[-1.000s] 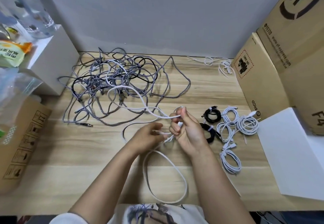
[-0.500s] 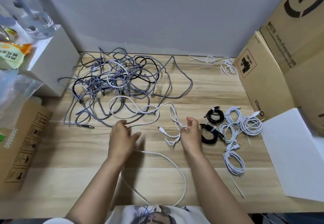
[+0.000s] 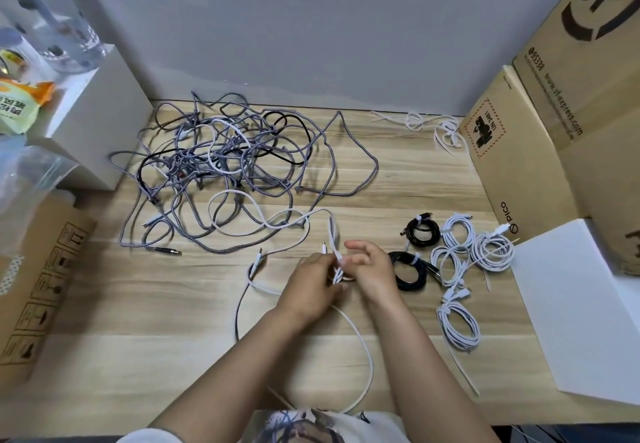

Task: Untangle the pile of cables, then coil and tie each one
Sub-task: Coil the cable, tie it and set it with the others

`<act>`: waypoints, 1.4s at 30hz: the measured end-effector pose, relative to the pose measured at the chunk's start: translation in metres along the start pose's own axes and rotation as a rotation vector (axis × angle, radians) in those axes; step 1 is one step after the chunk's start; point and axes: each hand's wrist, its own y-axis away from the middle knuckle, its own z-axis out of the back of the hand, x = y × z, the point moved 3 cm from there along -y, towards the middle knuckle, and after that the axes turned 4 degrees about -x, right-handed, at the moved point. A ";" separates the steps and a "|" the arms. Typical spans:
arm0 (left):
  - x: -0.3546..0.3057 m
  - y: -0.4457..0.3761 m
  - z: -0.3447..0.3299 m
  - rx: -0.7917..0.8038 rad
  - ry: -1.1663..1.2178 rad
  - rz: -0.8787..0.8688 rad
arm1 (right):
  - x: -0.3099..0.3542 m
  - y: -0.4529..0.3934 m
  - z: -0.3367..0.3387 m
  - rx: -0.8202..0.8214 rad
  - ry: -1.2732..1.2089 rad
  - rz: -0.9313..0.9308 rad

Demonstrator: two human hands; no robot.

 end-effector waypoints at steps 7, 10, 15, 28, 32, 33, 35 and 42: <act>-0.004 0.010 0.027 -0.097 0.439 0.147 | 0.026 0.018 -0.002 0.086 -0.134 0.106; -0.001 0.017 0.033 -0.088 0.878 0.307 | 0.033 0.019 0.002 0.068 -0.049 0.176; 0.004 0.021 0.043 -0.057 1.251 0.382 | 0.038 0.023 0.002 0.089 -0.070 0.219; -0.011 0.025 0.043 -0.075 1.216 0.285 | 0.047 0.041 0.000 0.082 -0.030 0.196; -0.020 0.024 0.043 -0.057 1.100 0.247 | 0.049 0.043 0.002 -0.099 0.166 0.360; -0.021 0.024 0.044 -0.062 1.070 0.241 | 0.050 0.044 0.001 -0.105 0.188 0.388; -0.020 0.023 0.047 -0.086 1.050 0.245 | 0.049 0.047 -0.002 -0.066 0.141 0.380; -0.035 0.028 0.048 0.031 0.937 0.128 | 0.041 0.047 -0.014 -0.068 0.056 0.287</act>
